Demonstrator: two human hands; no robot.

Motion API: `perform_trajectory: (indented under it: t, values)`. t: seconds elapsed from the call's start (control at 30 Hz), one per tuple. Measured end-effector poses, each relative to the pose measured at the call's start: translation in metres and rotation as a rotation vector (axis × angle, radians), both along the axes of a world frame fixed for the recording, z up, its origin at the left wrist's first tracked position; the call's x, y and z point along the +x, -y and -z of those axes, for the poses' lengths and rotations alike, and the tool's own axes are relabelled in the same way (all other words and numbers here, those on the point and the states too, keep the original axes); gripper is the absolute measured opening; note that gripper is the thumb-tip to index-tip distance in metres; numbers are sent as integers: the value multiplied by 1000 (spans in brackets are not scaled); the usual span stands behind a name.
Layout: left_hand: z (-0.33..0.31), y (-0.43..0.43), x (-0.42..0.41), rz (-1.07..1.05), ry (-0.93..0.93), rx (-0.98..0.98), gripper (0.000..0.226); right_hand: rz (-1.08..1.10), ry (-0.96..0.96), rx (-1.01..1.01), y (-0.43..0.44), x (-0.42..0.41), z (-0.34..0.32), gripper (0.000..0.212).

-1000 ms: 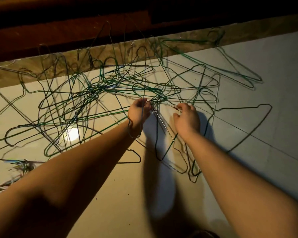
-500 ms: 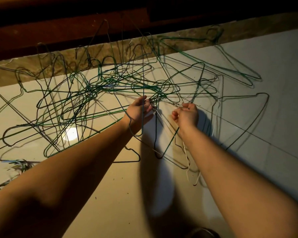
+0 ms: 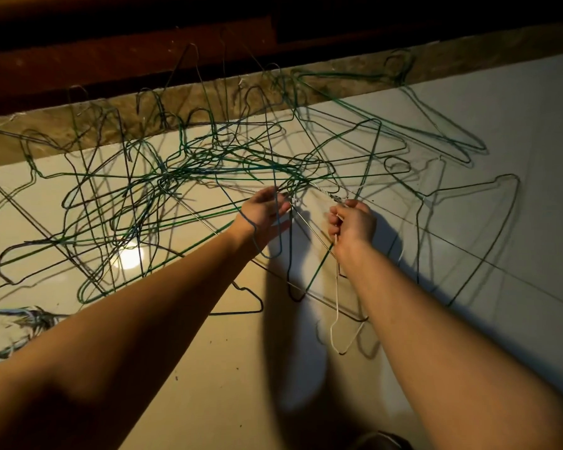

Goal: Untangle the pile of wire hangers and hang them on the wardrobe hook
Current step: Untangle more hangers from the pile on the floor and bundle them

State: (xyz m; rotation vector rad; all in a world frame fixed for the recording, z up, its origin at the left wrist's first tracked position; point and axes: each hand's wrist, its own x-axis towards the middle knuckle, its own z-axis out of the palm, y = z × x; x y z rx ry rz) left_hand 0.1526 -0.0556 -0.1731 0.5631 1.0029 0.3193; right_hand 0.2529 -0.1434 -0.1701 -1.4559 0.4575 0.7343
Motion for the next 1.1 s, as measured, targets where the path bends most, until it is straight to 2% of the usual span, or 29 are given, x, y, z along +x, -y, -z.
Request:
perform_trajectory:
  t: [0.13,0.37,0.53,0.67,0.83,0.97,1.1]
  values:
    - [-6,0,3,-1,6,-27,23,19,69,-27,-4,3,2,32]
    - [1,13,-5,125,19,18,21,89,51,12,-25,18,2,34]
    - [-3,5,2,45,17,25,26,-139,257,-286,-15,35,14,31]
    - [-2,5,-1,169,-1,165,23,-210,361,-371,-8,44,19,33]
    - [-2,6,2,157,-84,209,11,-233,455,-482,-6,47,16,31]
    - [-12,4,8,122,-149,237,18,-279,443,-423,-5,58,3,34]
    - [-21,10,14,67,-135,152,28,-279,326,-326,-9,65,-15,34]
